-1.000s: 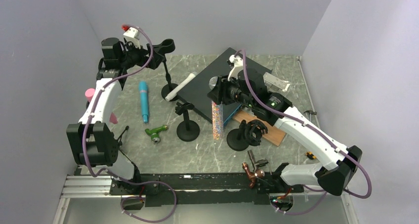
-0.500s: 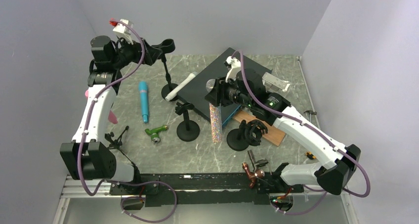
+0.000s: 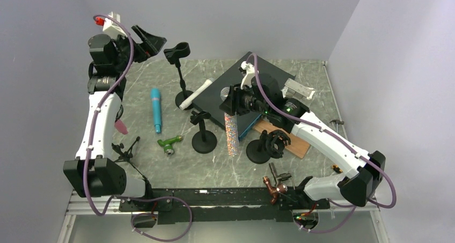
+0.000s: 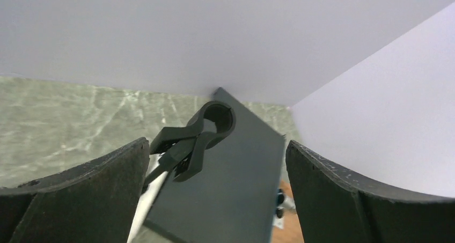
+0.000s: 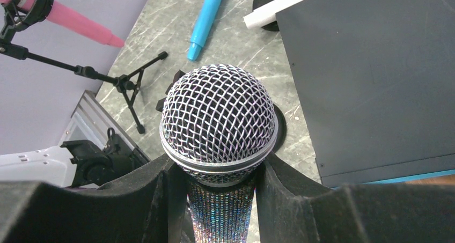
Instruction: Remove the microphone from the stand
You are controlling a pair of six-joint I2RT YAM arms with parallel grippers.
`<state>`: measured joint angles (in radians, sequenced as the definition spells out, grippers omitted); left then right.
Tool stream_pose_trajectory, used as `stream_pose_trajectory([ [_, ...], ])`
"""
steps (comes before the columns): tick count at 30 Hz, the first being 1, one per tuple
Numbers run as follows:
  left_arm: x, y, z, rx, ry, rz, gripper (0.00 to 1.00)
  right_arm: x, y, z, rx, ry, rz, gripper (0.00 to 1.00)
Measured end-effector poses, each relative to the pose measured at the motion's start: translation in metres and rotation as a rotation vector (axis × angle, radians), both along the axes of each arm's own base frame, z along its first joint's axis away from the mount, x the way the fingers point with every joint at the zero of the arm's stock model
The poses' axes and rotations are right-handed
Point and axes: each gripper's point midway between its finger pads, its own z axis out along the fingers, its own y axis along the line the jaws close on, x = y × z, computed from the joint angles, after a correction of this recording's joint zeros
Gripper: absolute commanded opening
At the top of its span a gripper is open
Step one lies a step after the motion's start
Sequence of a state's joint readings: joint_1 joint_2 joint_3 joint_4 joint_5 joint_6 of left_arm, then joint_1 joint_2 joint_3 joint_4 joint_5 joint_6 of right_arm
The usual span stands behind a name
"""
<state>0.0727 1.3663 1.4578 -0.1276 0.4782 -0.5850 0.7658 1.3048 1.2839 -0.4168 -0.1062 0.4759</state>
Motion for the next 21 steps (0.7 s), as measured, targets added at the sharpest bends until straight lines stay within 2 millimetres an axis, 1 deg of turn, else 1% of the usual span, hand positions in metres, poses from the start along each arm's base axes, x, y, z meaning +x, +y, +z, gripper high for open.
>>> stream_pose_trajectory([
  [2, 0.007, -0.002, 0.002, -0.066, 0.016, -0.001, 0.99, 0.000, 0.000, 0.001, 0.001, -0.002, -0.001, 0.00],
  [4, 0.013, -0.003, -0.001, -0.127, 0.040, 0.000, 0.99, -0.001, -0.001, 0.004, 0.005, -0.008, -0.002, 0.00],
  [9, 0.024, -0.007, -0.015, -0.271, 0.105, 0.004, 0.90, -0.001, -0.006, 0.012, 0.014, -0.032, -0.015, 0.00],
  [13, 0.033, -0.008, -0.036, -0.348, 0.169, 0.013, 0.90, -0.003, -0.008, 0.017, 0.022, -0.042, -0.017, 0.00],
  [17, 0.043, -0.007, -0.059, -0.370, 0.232, 0.024, 0.91, -0.003, -0.008, 0.017, 0.016, -0.050, -0.012, 0.00],
  [21, 0.048, -0.008, -0.075, -0.371, 0.261, 0.027, 0.89, -0.002, -0.009, 0.017, 0.008, -0.059, -0.007, 0.00],
])
